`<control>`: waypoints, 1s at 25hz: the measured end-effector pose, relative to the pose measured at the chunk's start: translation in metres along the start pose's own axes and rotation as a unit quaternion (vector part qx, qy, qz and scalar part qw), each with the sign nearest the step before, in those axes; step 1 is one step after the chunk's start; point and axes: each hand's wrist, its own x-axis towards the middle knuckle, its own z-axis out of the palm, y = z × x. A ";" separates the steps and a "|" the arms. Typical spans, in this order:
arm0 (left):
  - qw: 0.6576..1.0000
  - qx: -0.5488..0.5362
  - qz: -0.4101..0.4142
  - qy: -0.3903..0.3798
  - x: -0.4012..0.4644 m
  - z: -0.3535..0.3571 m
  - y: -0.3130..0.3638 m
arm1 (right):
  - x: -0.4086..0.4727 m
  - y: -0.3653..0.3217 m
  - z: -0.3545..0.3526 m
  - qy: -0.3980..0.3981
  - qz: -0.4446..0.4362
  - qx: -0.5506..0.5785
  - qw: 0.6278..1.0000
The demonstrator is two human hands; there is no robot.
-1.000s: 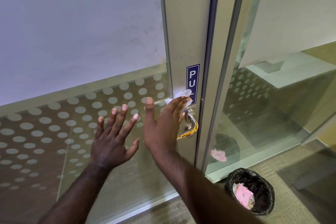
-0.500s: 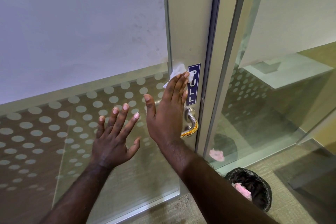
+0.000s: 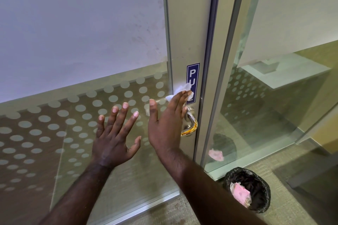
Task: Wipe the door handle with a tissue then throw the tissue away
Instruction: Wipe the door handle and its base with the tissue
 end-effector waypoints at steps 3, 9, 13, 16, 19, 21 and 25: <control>1.000 -0.009 -0.003 -0.003 0.001 -0.003 0.001 | 0.006 -0.008 0.002 0.024 0.025 0.059 0.998; 1.000 -0.015 -0.011 -0.009 0.001 -0.006 0.003 | 0.027 -0.003 -0.002 0.159 -0.119 0.068 0.978; 1.000 -0.017 -0.016 -0.010 0.002 -0.004 0.006 | 0.039 0.023 -0.016 0.196 -0.307 -0.021 0.931; 1.000 -0.015 -0.016 -0.003 0.001 -0.001 0.007 | 0.027 0.029 -0.030 0.130 -0.427 -0.028 0.894; 1.000 -0.006 -0.013 0.008 0.001 0.002 0.006 | 0.013 0.046 -0.049 0.096 -0.462 -0.007 0.882; 1.000 -0.001 -0.013 0.016 0.001 0.004 0.006 | 0.016 0.069 -0.069 0.118 -0.426 -0.008 0.897; 0.999 0.022 -0.012 0.037 0.002 0.009 0.005 | 0.040 0.119 -0.103 0.079 -0.351 -0.035 0.932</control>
